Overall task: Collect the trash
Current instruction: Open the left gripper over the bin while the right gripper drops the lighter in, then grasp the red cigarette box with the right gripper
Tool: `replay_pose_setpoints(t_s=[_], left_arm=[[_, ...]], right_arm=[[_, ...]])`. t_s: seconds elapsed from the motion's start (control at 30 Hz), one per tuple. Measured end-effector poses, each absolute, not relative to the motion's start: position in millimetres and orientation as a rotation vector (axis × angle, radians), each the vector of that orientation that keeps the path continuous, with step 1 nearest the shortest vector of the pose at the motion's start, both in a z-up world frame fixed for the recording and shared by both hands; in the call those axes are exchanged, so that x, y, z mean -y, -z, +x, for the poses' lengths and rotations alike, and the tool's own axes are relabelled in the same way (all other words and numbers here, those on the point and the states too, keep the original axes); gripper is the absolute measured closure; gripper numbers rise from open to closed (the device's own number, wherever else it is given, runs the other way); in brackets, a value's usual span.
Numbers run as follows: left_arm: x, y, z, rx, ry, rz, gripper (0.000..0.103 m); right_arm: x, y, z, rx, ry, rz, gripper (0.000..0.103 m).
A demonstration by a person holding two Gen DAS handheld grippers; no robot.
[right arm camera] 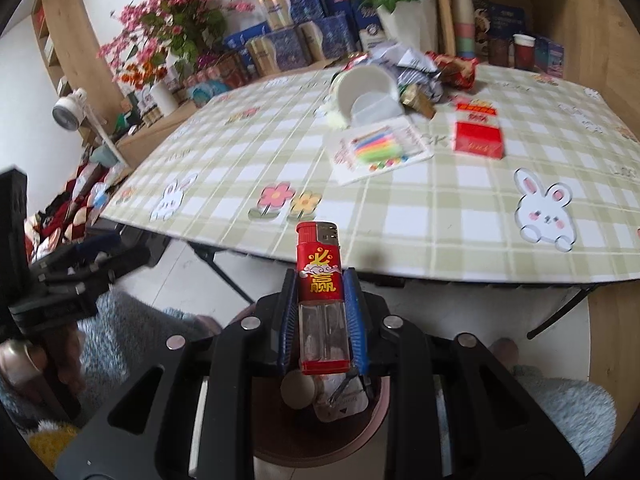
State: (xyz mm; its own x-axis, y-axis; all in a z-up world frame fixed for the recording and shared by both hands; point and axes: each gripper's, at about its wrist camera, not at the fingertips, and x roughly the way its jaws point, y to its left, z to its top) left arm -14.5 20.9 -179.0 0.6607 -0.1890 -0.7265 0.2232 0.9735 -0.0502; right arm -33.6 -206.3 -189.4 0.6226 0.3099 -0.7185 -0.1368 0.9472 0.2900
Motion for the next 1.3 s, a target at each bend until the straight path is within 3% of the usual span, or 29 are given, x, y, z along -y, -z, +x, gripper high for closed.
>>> replay_pose_setpoints(t_s=[0.57, 0.7, 0.97, 1.03, 1.13, 1.3], left_arm=[[-46.0, 205.9, -23.9, -0.856, 0.101, 0.031, 0.01], [-45.4, 206.1, -24.7, -0.846, 0.11, 0.024, 0.01], [-45.4, 203.5, -26.6, -0.808, 0.137, -0.01, 0.01], [-45.5, 202.5, -27.2, -0.793, 0.136, -0.019, 0.01], [-42.0, 201.8, -26.3, -0.79, 0.138, -0.01, 0.01], [-35.7, 200.7, -25.3, -0.785, 0.159, 0.008, 0.01]], right_arm=[[171.3, 237.2, -40.1, -1.017, -0.309, 0.155, 0.076], [170.9, 239.7, -39.5, -1.023, -0.307, 0.15, 0.071], [169.7, 235.0, -39.4, -0.99, -0.292, 0.129, 0.034], [170.9, 229.9, -40.3, -0.964, -0.278, 0.113, 0.018], [173.9, 221.2, -40.8, -0.923, -0.259, 0.086, 0.01], [185.1, 211.3, -35.8, -0.898, -0.224, 0.074, 0.007]])
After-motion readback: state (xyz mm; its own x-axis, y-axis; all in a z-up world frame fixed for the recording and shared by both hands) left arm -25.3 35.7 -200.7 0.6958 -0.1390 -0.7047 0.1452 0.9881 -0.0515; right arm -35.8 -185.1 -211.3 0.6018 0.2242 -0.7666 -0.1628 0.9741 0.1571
